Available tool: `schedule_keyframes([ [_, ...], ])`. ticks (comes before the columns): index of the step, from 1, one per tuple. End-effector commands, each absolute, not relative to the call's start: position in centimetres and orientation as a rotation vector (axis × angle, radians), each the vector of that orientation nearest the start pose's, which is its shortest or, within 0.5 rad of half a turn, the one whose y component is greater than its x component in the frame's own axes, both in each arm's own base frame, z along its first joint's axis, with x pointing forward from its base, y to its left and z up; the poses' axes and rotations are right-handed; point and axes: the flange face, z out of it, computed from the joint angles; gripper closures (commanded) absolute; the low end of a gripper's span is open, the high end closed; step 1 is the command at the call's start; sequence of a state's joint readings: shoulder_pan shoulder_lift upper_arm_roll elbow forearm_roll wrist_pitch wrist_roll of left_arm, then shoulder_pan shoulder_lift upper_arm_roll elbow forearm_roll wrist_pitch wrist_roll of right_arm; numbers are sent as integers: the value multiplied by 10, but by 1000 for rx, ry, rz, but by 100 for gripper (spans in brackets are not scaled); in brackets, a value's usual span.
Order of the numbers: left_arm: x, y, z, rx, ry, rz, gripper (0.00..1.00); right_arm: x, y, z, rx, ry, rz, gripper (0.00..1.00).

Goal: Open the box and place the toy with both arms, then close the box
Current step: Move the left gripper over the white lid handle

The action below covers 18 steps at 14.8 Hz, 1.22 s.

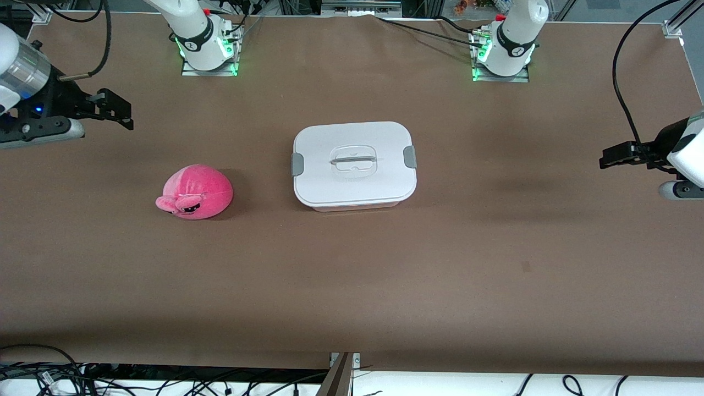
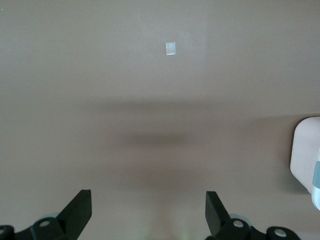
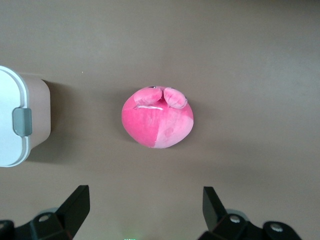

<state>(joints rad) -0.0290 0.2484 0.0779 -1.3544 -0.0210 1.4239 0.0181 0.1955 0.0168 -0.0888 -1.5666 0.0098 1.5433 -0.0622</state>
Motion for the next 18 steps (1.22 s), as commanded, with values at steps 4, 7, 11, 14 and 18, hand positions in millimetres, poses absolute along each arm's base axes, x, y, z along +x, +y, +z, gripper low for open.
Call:
schedule_keyframes([
  [4,615,20,574,-3153,-55,260,0,558,58,619,-3118,-267,67,0],
  [7,617,17,570,-3169,-42,270,0,559,54,614,-3120,-267,89,0],
  [11,617,-69,564,-3226,200,295,0,560,48,613,-3125,-236,89,0],
  [14,618,-160,541,-3211,584,322,0,560,47,613,-3123,-233,96,0],
  [18,592,-275,528,-3129,878,293,0,561,47,611,-3123,-231,101,0],
])
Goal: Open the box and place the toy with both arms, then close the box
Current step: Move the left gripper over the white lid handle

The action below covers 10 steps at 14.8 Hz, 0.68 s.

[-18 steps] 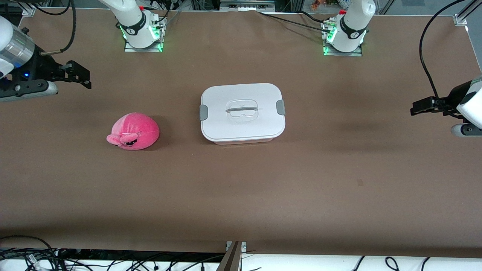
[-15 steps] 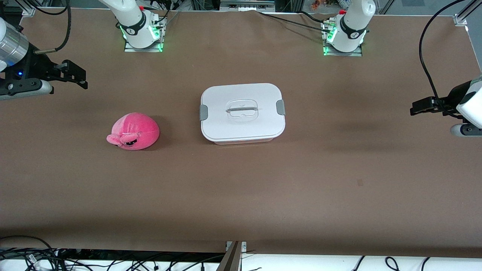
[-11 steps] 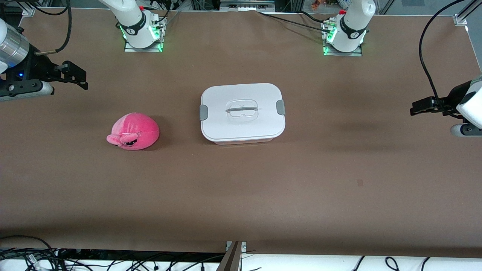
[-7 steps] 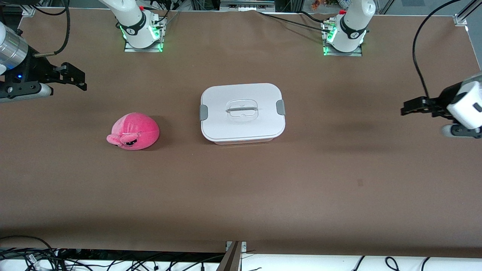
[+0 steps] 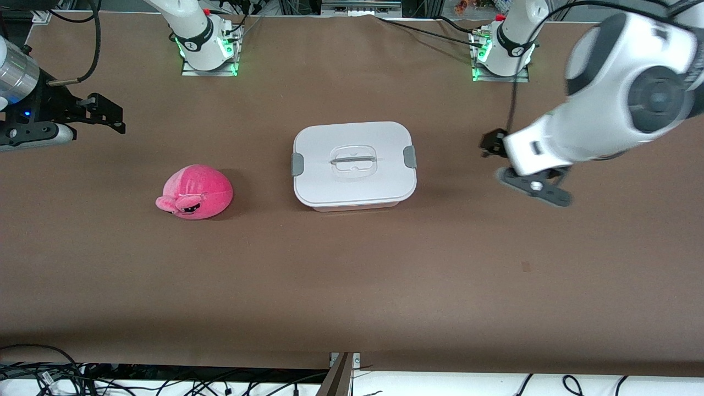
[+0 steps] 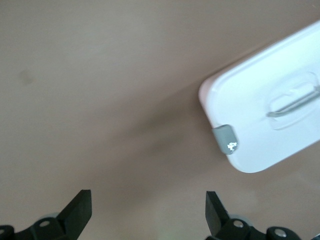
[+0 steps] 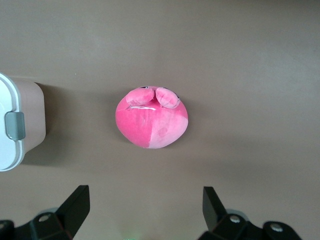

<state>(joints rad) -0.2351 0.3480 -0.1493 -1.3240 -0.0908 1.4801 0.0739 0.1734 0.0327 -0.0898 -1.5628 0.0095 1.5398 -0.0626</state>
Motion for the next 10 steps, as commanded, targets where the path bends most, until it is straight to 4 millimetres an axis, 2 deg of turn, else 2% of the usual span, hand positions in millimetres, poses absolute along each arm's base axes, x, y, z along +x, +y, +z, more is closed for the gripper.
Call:
schedule_keyframes([
  [1,587,-296,523,-3116,925,274,0,560,47,612,-3125,-231,98,0],
  [3,572,-347,504,-3080,1044,255,0,561,47,611,-3123,-231,101,0],
  [4,558,-379,493,-3051,1123,248,0,561,47,611,-3125,-231,101,0],
  [6,542,-424,467,-2937,1369,200,0,561,47,611,-3125,-236,91,0],
  [8,529,-458,439,-2794,1598,169,0,565,44,611,-3122,-240,62,0],
  [10,519,-483,417,-2739,1695,144,0,573,46,603,-3124,-242,60,0],
])
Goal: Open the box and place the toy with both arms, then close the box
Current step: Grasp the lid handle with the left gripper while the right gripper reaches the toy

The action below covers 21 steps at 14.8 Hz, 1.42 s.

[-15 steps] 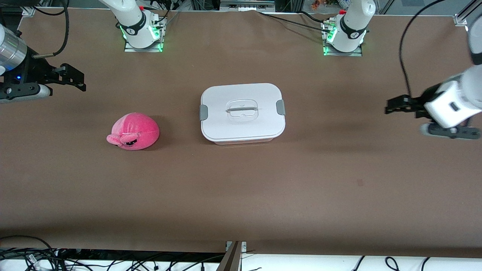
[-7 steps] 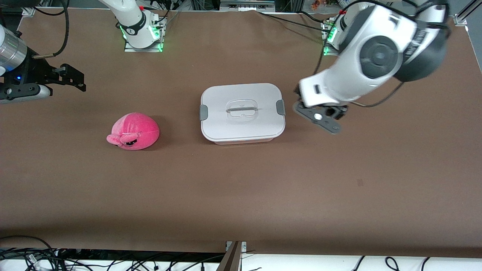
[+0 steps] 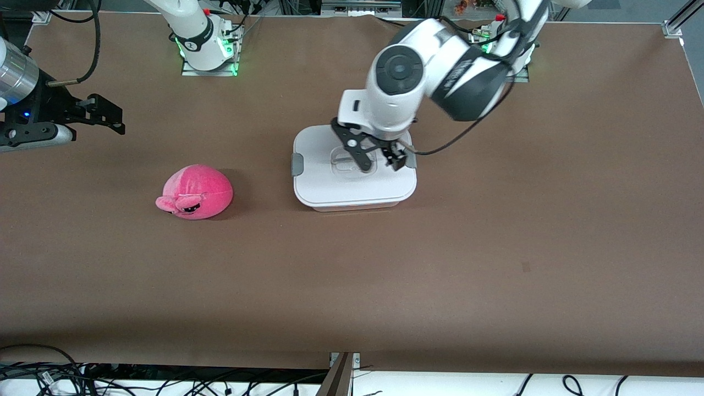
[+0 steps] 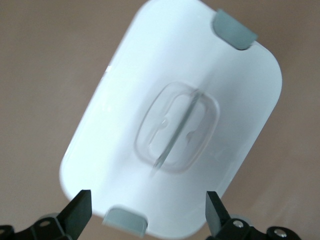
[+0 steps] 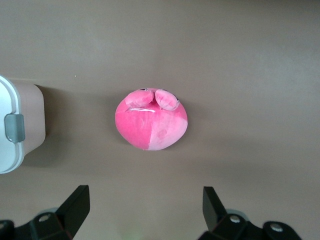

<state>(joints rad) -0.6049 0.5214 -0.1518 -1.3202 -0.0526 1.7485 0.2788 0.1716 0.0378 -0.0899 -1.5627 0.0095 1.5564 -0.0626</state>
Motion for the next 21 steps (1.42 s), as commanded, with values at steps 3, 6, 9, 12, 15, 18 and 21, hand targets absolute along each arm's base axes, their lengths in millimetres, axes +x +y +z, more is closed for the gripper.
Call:
schedule_keyframes([
  [3,501,-504,395,-2527,1825,89,0,573,50,600,-3125,-233,74,0],
  [6,494,-510,368,-2413,1947,70,0,584,39,579,-3112,-207,119,0],
  [9,487,-508,352,-2373,1961,72,0,597,37,543,-3114,-201,221,0],
  [12,487,-508,351,-2366,1961,68,0,610,47,490,-3109,-226,366,0],
  [15,484,-511,349,-2365,1963,70,0,613,56,479,-3101,-240,385,0],
  [18,485,-513,354,-2361,1970,56,23,619,62,451,-3096,-259,464,0],
  [21,484,-518,356,-2353,1978,20,75,611,73,421,-3082,-277,516,0],
])
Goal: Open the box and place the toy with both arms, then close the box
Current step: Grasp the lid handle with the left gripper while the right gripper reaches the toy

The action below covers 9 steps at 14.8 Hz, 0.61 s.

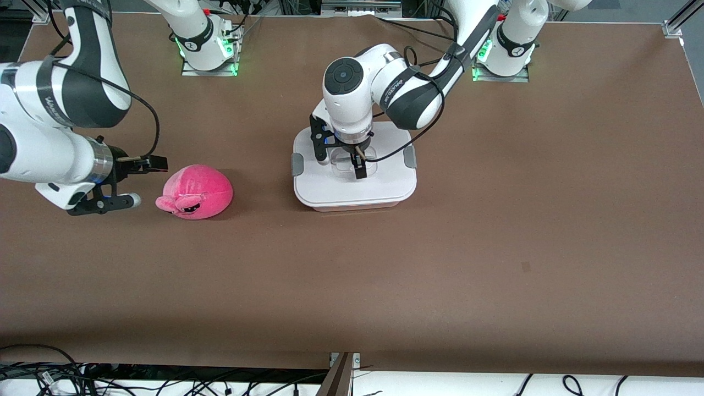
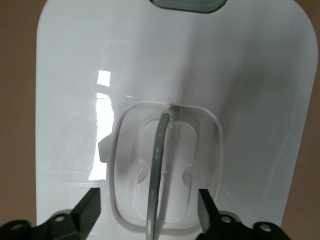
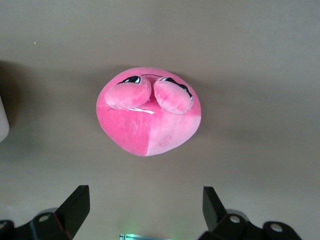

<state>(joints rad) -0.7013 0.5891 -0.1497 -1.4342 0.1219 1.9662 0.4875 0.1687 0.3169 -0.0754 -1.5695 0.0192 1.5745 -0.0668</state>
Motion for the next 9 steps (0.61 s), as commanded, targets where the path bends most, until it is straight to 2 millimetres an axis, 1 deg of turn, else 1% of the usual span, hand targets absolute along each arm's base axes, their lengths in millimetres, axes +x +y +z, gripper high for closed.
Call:
schedule_keyframes([
  [1,481,-521,357,-2350,1982,17,87,606,75,409,-3080,-279,523,0],
  [2,480,-521,357,-2353,1978,16,95,600,74,394,-3074,-263,527,0],
  [3,480,-522,357,-2354,1977,16,100,593,75,383,-3064,-254,514,0],
  [4,480,-522,357,-2359,1973,17,100,589,76,370,-3066,-256,497,0],
  [7,479,-522,359,-2360,1973,14,100,582,75,343,-3074,-254,452,0],
  [9,479,-522,360,-2361,1973,14,100,573,81,319,-3078,-272,408,0],
])
